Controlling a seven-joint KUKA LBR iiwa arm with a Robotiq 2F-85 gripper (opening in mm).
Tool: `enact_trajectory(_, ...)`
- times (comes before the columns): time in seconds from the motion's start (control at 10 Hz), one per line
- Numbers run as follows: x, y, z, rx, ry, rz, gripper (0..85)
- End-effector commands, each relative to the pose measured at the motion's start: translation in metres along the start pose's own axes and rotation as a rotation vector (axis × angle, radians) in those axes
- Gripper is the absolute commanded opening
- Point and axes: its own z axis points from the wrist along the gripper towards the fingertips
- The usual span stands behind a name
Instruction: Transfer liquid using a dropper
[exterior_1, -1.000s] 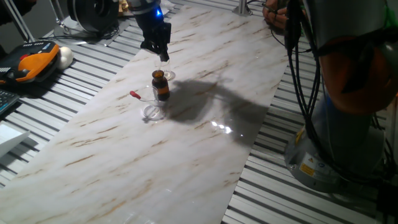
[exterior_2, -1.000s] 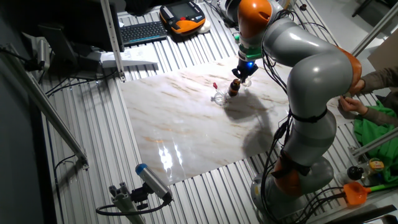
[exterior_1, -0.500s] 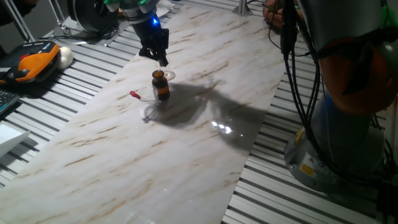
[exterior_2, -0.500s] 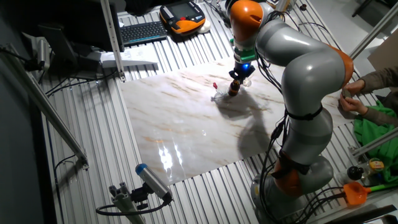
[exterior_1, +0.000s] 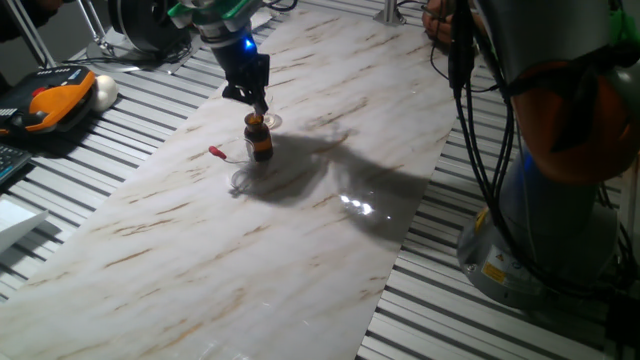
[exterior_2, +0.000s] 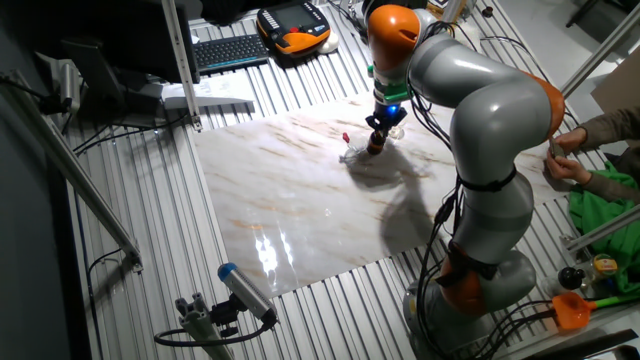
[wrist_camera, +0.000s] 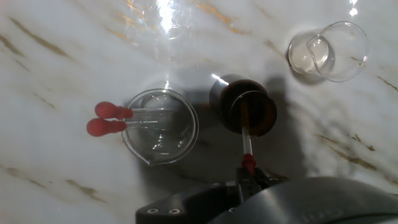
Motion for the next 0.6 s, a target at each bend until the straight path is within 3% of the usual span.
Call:
enact_trajectory(0.0, -0.001, 0.0, 0.002, -0.003, -0.001, -0.004, 0.0)
enact_trajectory(0.5, -0.012, 0.0, 0.017, -0.009, -0.026, -0.019, 0.0)
